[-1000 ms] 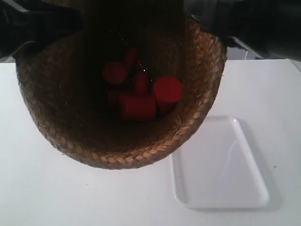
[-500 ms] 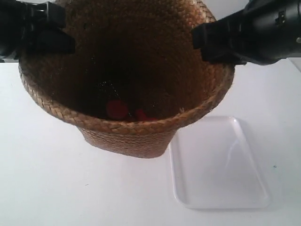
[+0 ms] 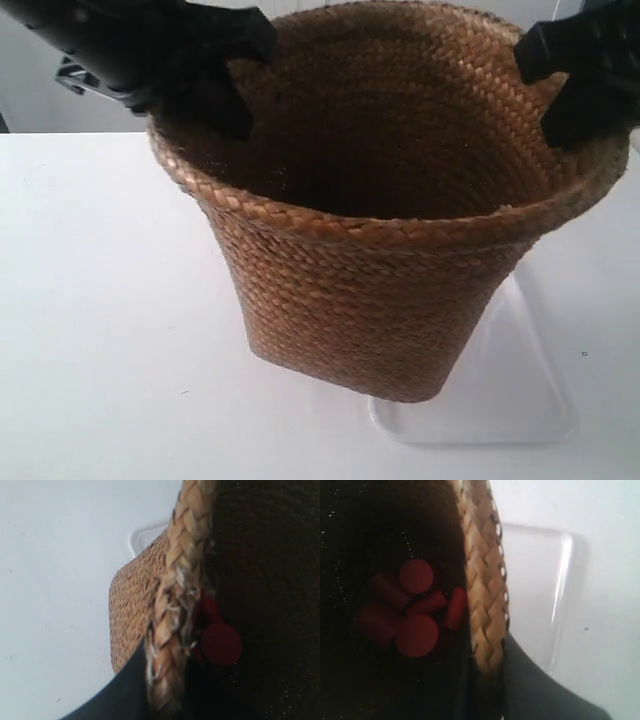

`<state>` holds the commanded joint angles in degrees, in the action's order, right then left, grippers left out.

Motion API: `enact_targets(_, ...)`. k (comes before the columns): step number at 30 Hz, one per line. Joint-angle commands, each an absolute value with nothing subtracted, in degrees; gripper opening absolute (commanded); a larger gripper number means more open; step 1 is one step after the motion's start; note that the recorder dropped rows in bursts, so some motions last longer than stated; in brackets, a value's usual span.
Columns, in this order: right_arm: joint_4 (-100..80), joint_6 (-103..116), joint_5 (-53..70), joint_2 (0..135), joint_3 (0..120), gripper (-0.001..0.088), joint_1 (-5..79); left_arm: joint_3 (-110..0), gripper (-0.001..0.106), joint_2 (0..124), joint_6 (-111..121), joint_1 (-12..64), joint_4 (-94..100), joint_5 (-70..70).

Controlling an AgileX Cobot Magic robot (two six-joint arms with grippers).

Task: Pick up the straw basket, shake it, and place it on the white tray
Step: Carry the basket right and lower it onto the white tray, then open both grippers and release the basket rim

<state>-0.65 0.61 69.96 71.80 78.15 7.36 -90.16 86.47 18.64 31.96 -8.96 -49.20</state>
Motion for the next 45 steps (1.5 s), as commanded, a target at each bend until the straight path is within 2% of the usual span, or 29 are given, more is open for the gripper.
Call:
enact_targets(11,0.0,-7.8,69.7,75.8,80.7,0.0,-5.0,-91.0,0.0,91.4,26.3,38.0,-8.6,-37.9)
enact_targets(23,4.0,-13.5,68.0,81.1,80.7,0.0,-5.8,-91.4,0.0,96.4,28.7,42.4,-9.3,-34.7)
enact_targets(40,2.2,-15.1,67.1,83.3,80.7,0.0001,-5.8,-91.4,0.0,98.8,30.2,42.6,-7.6,-33.5)
enact_targets(43,3.1,-15.2,67.1,84.0,80.7,0.0043,-5.8,-91.4,0.0,99.0,30.2,42.6,-7.6,-33.0)
enact_targets(45,2.9,-15.2,66.6,84.2,80.7,0.0115,-5.8,-91.4,0.0,99.3,30.0,42.6,-7.6,-32.6)
